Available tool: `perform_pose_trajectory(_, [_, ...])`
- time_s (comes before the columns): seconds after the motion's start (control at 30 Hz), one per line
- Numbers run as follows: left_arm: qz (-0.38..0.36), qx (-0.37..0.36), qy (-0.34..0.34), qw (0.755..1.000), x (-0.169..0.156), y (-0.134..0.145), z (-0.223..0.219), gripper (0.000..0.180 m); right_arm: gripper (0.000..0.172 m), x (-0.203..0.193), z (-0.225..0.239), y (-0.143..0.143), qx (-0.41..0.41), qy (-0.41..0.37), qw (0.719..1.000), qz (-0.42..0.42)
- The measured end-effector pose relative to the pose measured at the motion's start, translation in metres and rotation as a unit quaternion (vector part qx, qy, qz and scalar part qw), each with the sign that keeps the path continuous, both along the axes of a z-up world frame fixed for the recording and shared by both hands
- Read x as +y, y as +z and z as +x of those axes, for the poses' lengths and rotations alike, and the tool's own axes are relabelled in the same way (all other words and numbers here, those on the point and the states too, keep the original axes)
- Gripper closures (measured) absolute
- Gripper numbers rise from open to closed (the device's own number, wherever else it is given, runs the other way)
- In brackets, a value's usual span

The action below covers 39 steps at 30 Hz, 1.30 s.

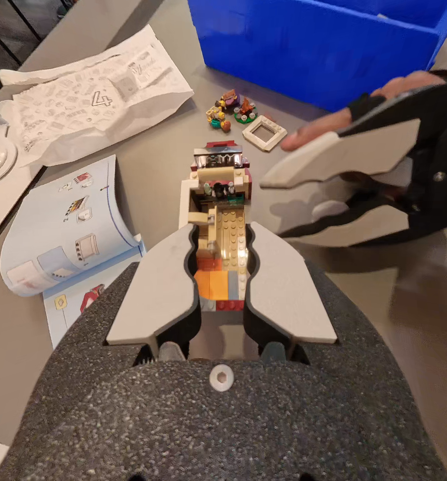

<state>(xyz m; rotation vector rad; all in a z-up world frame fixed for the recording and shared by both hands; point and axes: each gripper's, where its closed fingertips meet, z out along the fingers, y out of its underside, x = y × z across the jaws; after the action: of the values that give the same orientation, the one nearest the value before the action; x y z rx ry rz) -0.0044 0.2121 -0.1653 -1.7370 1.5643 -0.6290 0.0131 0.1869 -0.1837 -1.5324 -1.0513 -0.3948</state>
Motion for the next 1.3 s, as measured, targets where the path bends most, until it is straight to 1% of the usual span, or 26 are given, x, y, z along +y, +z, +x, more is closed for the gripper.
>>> perform_pose_trajectory(0.1, [0.002, 0.034, -0.017, 0.999, -0.003, -0.003, 0.017, 0.147, 0.118, 0.012, 0.024, -0.005, -0.007, -0.035, 0.999, -0.006])
perform_pose_trajectory(0.2, [-0.01, 0.054, -0.028, 0.998, -0.006, -0.01, 0.03, 0.148, 0.117, 0.015, 0.027, -0.008, -0.026, -0.034, 0.999, -0.007])
perform_pose_trajectory(0.27, [-0.022, 0.062, -0.033, 0.997, -0.008, -0.015, 0.035, 0.15, 0.116, 0.014, 0.028, -0.016, -0.054, -0.034, 0.998, -0.009])
perform_pose_trajectory(0.47, [-0.017, 0.083, -0.03, 0.996, -0.005, -0.025, 0.043, 0.155, 0.113, 0.016, 0.028, -0.019, -0.105, -0.026, 0.994, 0.019])
perform_pose_trajectory(0.63, [0.002, 0.078, -0.03, 0.996, -0.003, -0.022, 0.049, 0.162, 0.111, 0.02, 0.03, -0.023, -0.116, -0.028, 0.993, 0.02])
perform_pose_trajectory(0.9, [0.001, 0.07, -0.029, 0.997, -0.004, -0.023, 0.052, 0.171, 0.109, 0.022, 0.029, -0.026, -0.116, -0.017, 0.993, 0.017])
perform_pose_trajectory(1.3, [-0.006, 0.057, -0.023, 0.998, -0.002, -0.025, 0.053, 0.173, 0.109, 0.024, 0.029, -0.026, -0.126, -0.016, 0.991, 0.03])
